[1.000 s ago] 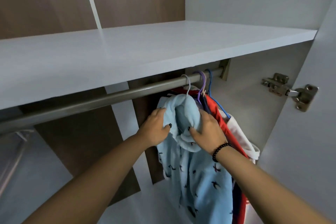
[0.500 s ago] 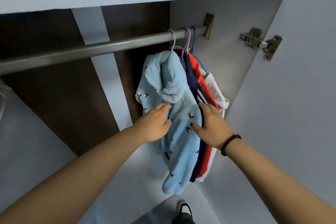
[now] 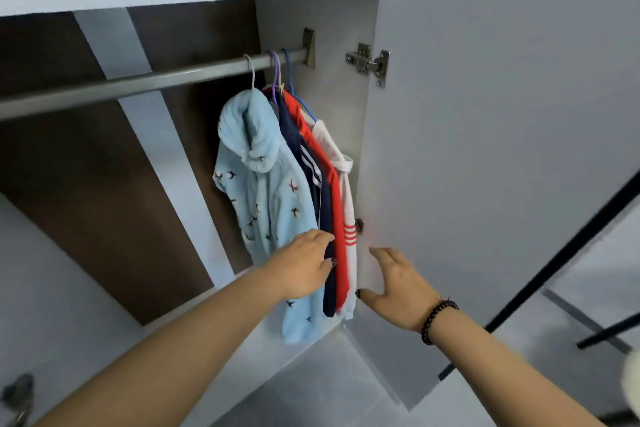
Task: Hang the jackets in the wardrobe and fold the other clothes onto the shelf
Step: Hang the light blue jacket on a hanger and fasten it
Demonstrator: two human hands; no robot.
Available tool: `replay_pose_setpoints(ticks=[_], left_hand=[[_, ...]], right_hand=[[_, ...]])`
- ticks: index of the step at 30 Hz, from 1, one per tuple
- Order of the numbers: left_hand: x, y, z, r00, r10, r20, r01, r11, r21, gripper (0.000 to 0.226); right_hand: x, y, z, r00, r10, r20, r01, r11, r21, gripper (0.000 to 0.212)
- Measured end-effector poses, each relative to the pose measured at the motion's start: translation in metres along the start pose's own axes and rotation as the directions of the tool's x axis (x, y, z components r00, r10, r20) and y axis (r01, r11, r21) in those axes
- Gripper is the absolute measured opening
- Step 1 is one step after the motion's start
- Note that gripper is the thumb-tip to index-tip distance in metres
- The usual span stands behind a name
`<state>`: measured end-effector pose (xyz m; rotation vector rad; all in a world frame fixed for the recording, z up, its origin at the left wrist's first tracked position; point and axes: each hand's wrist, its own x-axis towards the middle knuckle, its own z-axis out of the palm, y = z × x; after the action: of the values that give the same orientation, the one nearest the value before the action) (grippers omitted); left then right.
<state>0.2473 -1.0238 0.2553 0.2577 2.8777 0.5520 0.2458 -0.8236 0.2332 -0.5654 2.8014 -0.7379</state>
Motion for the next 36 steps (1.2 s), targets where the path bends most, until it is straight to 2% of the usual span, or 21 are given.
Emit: replay_pose_setpoints(ticks=[5,14,20,24,30,36], left_hand=[[-0.027,0.086,0.047,0.999,0.023,0.043,-0.022,0.999,-0.039,0.051],[-0.061,0.225,0.115,0.958,0.242,0.154,-0.236,0.97,-0.055,0.05],[-0.074,0.285,0.152,0.891,0.374,0.256,-0.366,0.927,-0.08,0.051],[-0.085,0.31,0.178,0.841,0.445,0.307,-0.415,0.896,-0.162,0.049],[-0.1,0.338,0.226,0.791,0.493,0.363,-0.449,0.87,-0.203,0.047],[-0.103,0.407,0.261,0.74,0.549,0.389,-0.487,0.836,-0.253,0.038]], right_hand=[[-0.088,0.052,-0.021,0.993,0.098,0.06,-0.097,0.995,-0.022,0.078],[-0.236,0.123,-0.056,0.949,0.314,0.018,-0.315,0.949,0.004,0.068],[-0.316,0.147,-0.054,0.867,0.498,-0.035,-0.494,0.866,0.075,0.064],[-0.364,0.157,-0.048,0.767,0.635,-0.099,-0.621,0.772,0.139,0.06],[-0.418,0.174,-0.037,0.661,0.737,-0.142,-0.708,0.675,0.208,0.057],[-0.476,0.22,-0.044,0.599,0.792,-0.119,-0.745,0.606,0.28,0.057]])
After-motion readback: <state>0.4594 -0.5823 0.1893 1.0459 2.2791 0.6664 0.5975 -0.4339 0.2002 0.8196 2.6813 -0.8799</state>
